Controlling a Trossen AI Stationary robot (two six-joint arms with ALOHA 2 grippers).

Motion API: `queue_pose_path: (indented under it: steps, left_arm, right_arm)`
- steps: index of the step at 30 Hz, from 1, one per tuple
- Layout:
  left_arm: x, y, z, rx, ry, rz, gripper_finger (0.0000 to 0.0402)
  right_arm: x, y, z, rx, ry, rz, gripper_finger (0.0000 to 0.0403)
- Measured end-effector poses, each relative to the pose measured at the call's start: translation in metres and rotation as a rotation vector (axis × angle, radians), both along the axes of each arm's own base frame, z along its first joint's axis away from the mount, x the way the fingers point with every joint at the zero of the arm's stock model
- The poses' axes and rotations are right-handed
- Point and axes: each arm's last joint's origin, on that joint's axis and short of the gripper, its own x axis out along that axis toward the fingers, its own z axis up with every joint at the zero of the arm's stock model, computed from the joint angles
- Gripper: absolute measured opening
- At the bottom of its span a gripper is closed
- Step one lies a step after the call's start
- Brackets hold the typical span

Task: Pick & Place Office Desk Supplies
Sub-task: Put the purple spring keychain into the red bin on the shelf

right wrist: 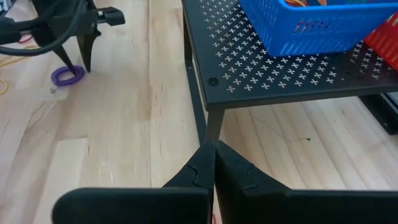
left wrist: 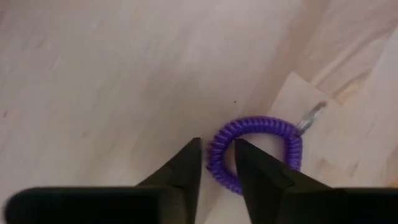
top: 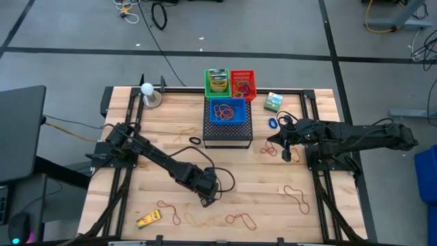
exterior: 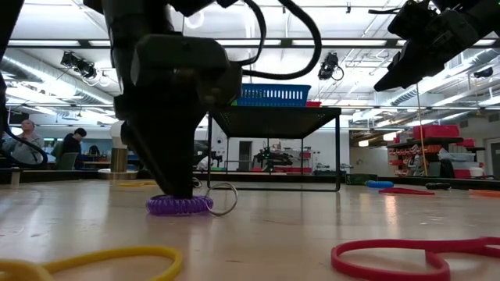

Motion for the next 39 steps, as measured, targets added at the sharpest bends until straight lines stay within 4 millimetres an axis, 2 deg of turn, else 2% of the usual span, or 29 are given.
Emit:
queue_pose_path:
  steps: [5, 7, 9, 16, 24, 29, 32, 39]
  left_arm:
    - [-0.001, 0.001, 0.001, 0.003, 0.012, 0.007, 0.0025]
    - [-0.001, 0.004, 0.003, -0.008, 0.015, 0.035, 0.0012]
    - [-0.002, 0.007, 0.008, -0.005, 0.005, 0.058, 0.001]
    - [0.004, 0.015, 0.044, 0.059, -0.213, 0.112, 0.0006]
    - [0.029, 0.041, 0.075, 0.083, -0.51, 0.18, 0.0006]
    - [0.039, 0.059, 0.078, 0.138, -0.572, 0.203, 0.0007]
    - [0.044, 0.066, 0.079, 0.156, -0.599, 0.194, 0.0007]
    - [0.058, 0.08, 0.07, 0.159, -0.651, 0.201, 0.0008]
  right_arm:
    - [0.0, 0.0, 0.0, -0.008, 0.001, 0.005, 0.0007]
    - [0.0, 0.0, 0.0, -0.013, 0.002, 0.012, 0.0007]
    - [0.0, 0.0, 0.0, -0.014, 0.003, 0.013, 0.0007]
    - [0.0, 0.0, 0.0, 0.004, 0.004, 0.001, 0.0007]
    - [0.0, 0.001, -0.001, 0.235, -0.024, -0.137, 0.0007]
    - [0.002, 0.003, -0.002, 0.489, -0.016, -0.178, 0.0011]
    - [0.007, 0.005, -0.007, 0.643, 0.038, -0.175, 0.0029]
    - [0.031, 0.005, -0.02, 0.678, 0.093, -0.156, 0.0097]
